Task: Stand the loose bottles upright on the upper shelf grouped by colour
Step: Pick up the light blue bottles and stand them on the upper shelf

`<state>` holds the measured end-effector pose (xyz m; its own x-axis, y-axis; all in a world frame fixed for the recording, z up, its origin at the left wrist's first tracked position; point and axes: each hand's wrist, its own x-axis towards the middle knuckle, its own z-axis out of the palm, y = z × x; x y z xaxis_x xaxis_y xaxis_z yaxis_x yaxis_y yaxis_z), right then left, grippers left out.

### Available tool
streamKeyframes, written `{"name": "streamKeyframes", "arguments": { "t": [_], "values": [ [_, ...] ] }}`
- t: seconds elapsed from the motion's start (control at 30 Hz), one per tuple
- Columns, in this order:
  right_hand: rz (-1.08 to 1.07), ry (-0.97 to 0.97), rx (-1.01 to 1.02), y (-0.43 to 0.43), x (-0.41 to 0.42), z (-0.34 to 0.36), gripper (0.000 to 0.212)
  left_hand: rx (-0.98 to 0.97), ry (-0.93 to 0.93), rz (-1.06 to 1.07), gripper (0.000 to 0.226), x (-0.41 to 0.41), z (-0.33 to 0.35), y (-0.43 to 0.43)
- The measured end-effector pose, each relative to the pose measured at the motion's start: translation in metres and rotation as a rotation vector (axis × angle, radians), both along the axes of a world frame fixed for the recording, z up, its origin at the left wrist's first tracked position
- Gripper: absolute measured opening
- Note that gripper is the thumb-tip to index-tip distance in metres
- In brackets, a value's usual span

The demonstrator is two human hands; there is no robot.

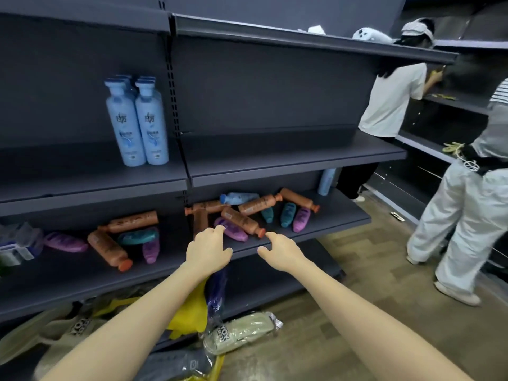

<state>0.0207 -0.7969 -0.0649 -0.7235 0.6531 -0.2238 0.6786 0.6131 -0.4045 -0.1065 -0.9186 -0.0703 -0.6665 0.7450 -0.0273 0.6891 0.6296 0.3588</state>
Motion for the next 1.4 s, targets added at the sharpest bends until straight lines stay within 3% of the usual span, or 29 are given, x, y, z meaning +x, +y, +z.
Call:
{"name": "streamKeyframes", "arguments": {
  "t": [0.33, 0.77, 0.93, 1.17, 1.4],
  "values": [
    [-0.103, -0.035, -0.004, 0.001, 0.067, -0.005, 0.059, -0.024, -0.020, -0.101, 0.054, 0.055, -0.011, 0.013],
    [-0.099, 0.019, -0.057, 0.003, 0.044, -0.009, 0.059, -0.003, -0.013, -0.112, 0.051, 0.037, -0.010, 0.025],
    [-0.040, 0.162, -0.032, 0.008, -0.003, 0.009, 0.056, 0.141, 0.006, -0.083, 0.043, -0.002, 0.007, 0.034],
    [0.090, 0.282, -0.004, 0.011, -0.124, 0.042, 0.057, 0.181, 0.089, -0.006, 0.050, -0.099, 0.036, 0.027],
    [0.184, 0.403, -0.058, 0.001, -0.233, 0.067, 0.055, 0.316, 0.037, 0.134, 0.051, -0.196, 0.055, 0.002]
  ]
}}
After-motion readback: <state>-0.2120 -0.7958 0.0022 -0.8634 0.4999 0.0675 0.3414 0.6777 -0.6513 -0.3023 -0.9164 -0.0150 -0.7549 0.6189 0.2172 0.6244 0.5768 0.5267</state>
